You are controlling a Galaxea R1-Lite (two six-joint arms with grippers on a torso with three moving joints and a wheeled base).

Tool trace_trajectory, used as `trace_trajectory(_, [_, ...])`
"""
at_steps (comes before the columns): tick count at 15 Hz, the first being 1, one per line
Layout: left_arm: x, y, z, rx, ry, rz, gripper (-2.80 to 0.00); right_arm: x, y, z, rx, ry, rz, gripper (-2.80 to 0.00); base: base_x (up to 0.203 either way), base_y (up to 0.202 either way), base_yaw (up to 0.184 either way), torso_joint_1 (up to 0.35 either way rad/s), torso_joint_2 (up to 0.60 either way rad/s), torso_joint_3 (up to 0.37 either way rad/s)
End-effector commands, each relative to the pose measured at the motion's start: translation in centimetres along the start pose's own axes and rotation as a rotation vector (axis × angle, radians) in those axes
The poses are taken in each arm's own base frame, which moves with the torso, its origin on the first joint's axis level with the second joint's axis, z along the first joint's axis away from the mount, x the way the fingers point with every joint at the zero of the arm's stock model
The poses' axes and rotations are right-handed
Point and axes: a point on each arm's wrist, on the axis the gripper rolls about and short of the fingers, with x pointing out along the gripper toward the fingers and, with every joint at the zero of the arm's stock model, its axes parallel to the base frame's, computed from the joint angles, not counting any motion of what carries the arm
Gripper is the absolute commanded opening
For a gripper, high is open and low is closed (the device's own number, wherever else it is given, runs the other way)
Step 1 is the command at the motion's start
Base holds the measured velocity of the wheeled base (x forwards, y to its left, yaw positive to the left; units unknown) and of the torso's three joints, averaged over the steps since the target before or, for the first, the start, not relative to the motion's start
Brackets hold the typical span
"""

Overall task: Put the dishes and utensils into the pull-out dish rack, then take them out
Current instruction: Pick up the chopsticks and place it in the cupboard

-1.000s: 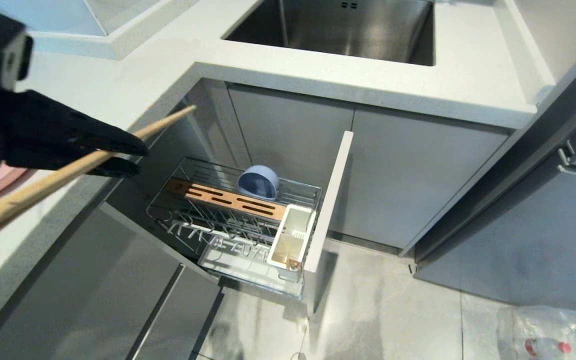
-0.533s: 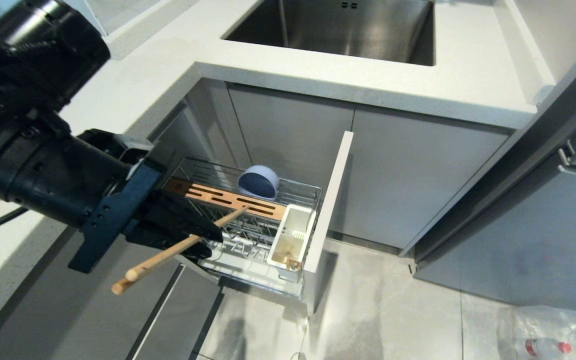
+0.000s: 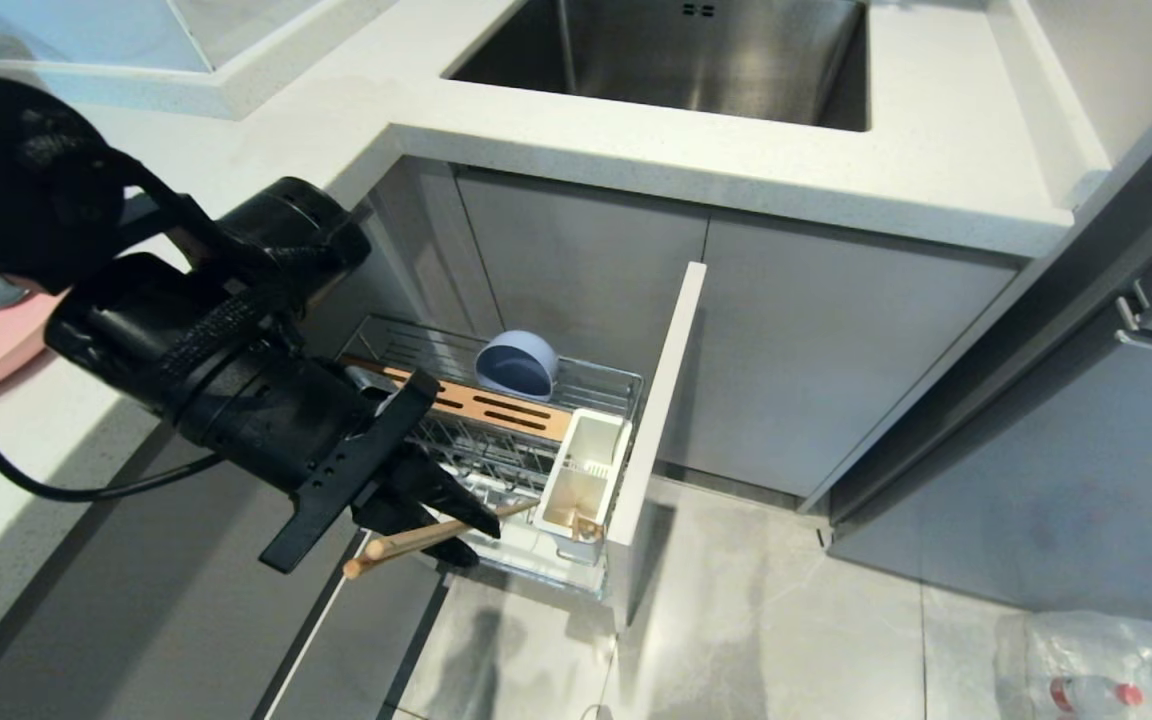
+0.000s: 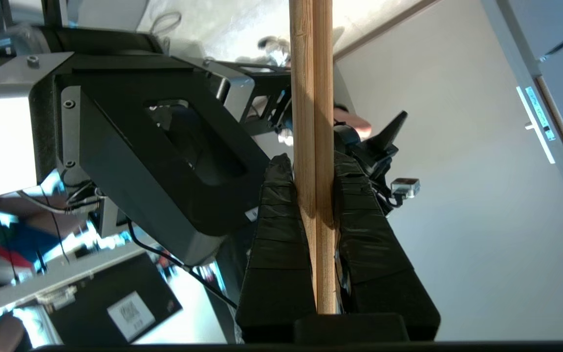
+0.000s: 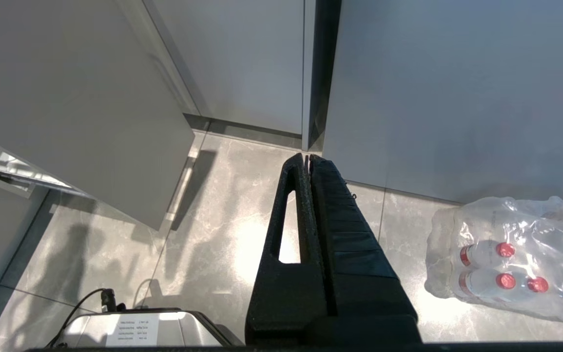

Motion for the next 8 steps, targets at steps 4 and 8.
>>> trace_trajectory(4, [1.5, 2.1, 3.9, -0.025, 0.084, 0.006, -2.8, 0.0, 0.0, 0.0, 0.0, 0.001, 0.0, -2.8, 0.0, 0.0, 0.0, 0.0, 0.0, 0.0])
trace_trajectory(8, [3.2, 3.5, 5.4, -0.012, 0.148, 0.042, -2.8, 0.0, 0.0, 0.0, 0.0, 0.001, 0.0, -2.8, 0.0, 0.0, 0.0, 0.0, 0.0, 0.0])
